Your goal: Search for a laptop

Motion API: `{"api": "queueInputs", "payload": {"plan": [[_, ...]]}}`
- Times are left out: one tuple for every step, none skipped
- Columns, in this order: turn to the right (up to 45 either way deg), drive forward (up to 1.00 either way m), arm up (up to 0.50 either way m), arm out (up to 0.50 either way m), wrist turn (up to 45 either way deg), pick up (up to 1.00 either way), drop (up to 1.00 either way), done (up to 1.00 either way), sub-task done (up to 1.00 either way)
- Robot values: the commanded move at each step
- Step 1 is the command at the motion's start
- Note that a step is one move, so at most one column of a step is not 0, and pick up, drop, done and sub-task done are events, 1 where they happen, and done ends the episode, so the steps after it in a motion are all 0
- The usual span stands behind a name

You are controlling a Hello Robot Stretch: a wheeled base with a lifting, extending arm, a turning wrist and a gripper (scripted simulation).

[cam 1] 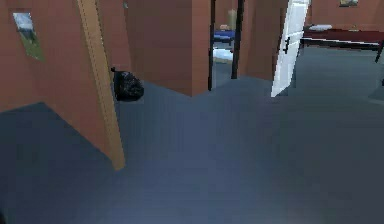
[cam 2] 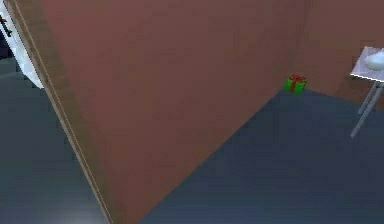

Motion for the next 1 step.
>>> {"api": "queueInputs", "payload": {"plan": [[3.0,0.0,0.0,0.0,0.0,0.0,0.0,0.0,0.0]]}}
